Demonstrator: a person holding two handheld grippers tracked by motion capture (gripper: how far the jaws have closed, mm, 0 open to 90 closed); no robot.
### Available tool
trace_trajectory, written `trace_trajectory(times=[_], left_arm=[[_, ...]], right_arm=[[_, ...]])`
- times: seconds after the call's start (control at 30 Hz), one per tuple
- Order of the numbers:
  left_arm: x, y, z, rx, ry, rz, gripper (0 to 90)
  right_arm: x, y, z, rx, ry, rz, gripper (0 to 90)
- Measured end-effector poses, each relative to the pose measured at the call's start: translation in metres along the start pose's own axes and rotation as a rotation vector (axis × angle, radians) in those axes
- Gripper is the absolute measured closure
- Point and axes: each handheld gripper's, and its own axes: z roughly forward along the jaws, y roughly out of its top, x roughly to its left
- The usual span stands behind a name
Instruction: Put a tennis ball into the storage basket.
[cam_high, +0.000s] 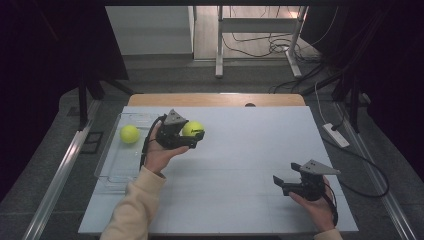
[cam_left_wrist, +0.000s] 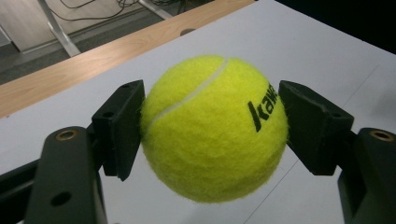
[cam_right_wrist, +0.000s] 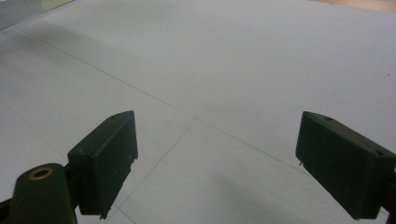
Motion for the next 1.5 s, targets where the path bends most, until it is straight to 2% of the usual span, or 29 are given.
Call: trace_trajectory(times=[0.67,0.9,1.43,1.5], left_arm=[[0.017,-0.012,-0.019,-0.032,0.014,-0.032,27.4],[0.025,-0.017,-0.024,-0.047,0.019,-0.060,27.4],[0.039,-0.023,-0.041,-0.071,0.058,-0.091,27.5],[0.039,-0.024,-0.041,-0.066,0.076,-0.081,27.5]], right_arm=[[0.001,-0.001,-0.001,0.003,-0.004,0.003,12.6],[0.000,-0.001,0.000,0.008,-0.009,0.001,12.6],[0.000,-0.001,-0.001,0.005,-0.011,-0.001,12.7],[0.000,-0.001,-0.001,0.005,-0.010,-0.002,12.6]])
